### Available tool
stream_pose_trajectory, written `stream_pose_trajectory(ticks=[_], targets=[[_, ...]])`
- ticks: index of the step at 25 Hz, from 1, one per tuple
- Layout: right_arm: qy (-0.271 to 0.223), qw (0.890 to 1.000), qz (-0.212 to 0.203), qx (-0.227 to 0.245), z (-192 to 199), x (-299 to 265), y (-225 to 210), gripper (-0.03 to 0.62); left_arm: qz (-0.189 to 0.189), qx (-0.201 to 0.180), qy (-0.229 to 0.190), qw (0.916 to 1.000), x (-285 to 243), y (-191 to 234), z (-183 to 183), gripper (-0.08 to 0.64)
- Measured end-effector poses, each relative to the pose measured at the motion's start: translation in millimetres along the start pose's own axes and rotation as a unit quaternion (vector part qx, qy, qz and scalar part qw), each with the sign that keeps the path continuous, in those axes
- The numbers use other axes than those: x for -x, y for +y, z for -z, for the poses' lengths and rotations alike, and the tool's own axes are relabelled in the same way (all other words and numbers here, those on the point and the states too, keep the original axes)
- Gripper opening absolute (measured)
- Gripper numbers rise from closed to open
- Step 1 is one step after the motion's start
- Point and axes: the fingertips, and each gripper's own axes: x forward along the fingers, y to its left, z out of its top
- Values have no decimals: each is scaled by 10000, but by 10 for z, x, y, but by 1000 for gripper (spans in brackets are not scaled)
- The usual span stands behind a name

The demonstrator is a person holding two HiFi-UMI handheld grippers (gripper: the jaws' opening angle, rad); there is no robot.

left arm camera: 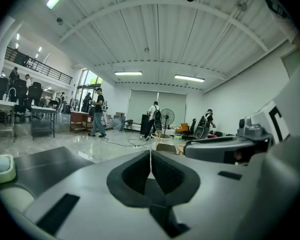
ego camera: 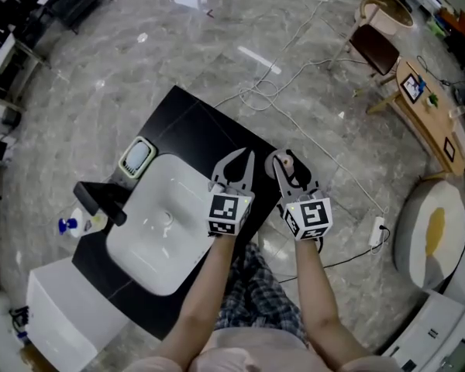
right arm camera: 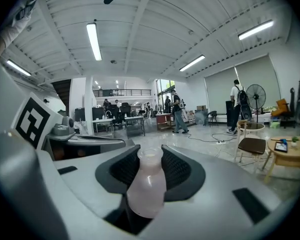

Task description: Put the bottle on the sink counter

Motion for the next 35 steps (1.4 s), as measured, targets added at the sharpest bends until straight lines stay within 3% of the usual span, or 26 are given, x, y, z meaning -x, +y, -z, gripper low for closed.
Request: stream_pose_trajectory(ticks=[11, 26, 27, 31, 35], targets=[[185, 9998, 36, 17, 300, 19, 26, 147, -26, 99, 172, 9998, 67, -64, 292, 31], [180, 9995, 129, 245, 333, 8, 83, 156, -95, 174, 143, 9997, 142, 42, 349, 31], [162, 9996, 106, 221, 329, 6, 91, 167, -103, 178, 144, 9997, 150, 49, 352, 31], [86, 9999, 27, 99, 258, 17, 104, 314, -121, 171, 79, 9998, 172, 68, 301, 31], [90, 9999, 95, 69, 234, 95, 72, 339, -150, 204, 72, 9997, 190, 65, 258, 31]])
